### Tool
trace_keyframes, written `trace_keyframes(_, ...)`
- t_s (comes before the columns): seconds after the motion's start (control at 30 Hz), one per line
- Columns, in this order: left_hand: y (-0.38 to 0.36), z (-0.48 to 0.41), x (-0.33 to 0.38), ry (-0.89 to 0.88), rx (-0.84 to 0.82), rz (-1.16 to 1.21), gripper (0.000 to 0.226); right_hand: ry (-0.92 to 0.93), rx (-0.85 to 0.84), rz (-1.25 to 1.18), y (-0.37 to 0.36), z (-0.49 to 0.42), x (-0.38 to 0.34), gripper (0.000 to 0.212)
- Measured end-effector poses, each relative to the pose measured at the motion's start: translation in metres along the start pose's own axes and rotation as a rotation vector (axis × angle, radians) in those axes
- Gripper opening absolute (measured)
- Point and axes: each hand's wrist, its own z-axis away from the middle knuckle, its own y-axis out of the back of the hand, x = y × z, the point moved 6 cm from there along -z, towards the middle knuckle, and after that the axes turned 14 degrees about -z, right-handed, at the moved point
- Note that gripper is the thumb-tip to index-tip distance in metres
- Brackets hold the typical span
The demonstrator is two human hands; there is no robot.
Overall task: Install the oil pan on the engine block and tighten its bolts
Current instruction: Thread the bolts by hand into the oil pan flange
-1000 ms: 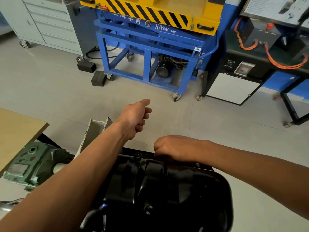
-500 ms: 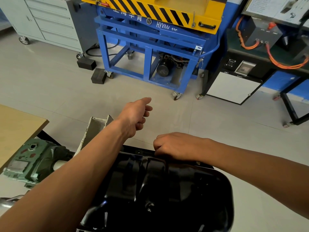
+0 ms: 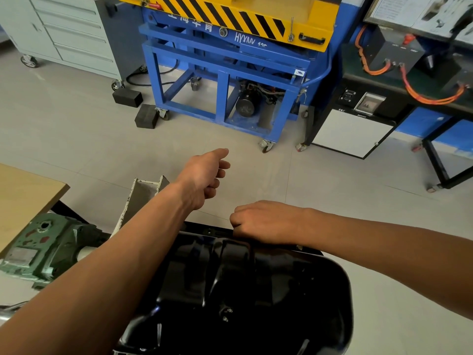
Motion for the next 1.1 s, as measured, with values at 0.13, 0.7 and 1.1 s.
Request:
trace_keyframes(0.13, 0.0, 0.001, 0.0, 0.003, 0.001, -0.005, 0.032, -0.039, 0.016, 0.051, -0.001, -0.002, 0.002, 0.021)
trace_keyframes(0.7, -0.001, 0.003, 0.001, 0.002, -0.016, 0.001, 0.032, 0.062, 0.135, -0.049, 0.007, 0.012, 0.006, 0.024)
trace_keyframes(1.1, -0.002, 0.006, 0.001, 0.007, -0.046, -0.026, 0.034, 0.026, 0.041, -0.072, 0.007, 0.009, 0.004, 0.016)
